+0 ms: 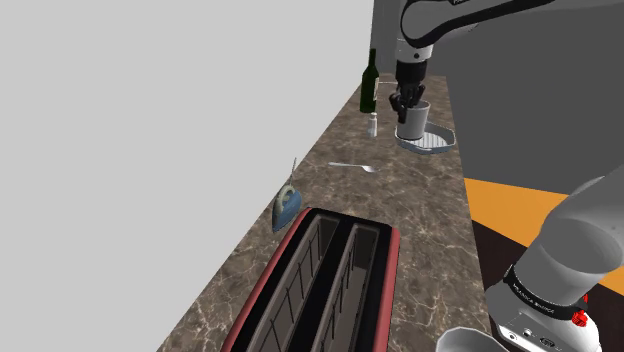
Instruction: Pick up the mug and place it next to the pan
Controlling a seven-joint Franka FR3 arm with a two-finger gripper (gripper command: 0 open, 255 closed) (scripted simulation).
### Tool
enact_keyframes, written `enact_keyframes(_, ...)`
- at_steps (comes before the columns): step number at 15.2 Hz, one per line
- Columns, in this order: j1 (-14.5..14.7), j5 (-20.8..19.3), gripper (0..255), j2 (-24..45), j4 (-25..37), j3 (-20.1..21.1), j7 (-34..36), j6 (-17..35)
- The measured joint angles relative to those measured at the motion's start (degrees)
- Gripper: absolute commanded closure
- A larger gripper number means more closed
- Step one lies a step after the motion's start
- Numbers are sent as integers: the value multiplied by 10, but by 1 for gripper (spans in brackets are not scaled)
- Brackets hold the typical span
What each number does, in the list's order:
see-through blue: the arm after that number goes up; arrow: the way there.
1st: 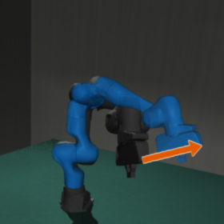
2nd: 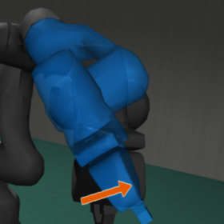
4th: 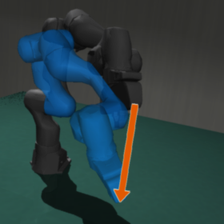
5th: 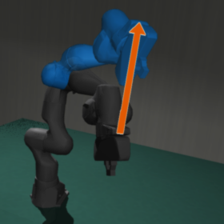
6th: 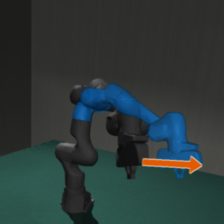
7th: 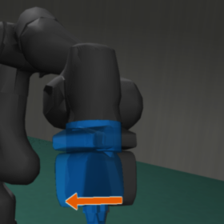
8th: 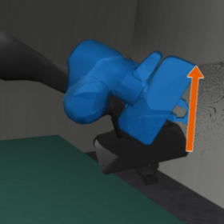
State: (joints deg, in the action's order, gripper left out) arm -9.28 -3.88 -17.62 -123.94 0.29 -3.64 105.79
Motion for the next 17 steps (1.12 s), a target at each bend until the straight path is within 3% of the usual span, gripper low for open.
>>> enact_keyframes(6,-23,-10,255,42,30,-37,-55,15)
enact_keyframes(17,-25,-13,255,60,-33,-40,-53,97)
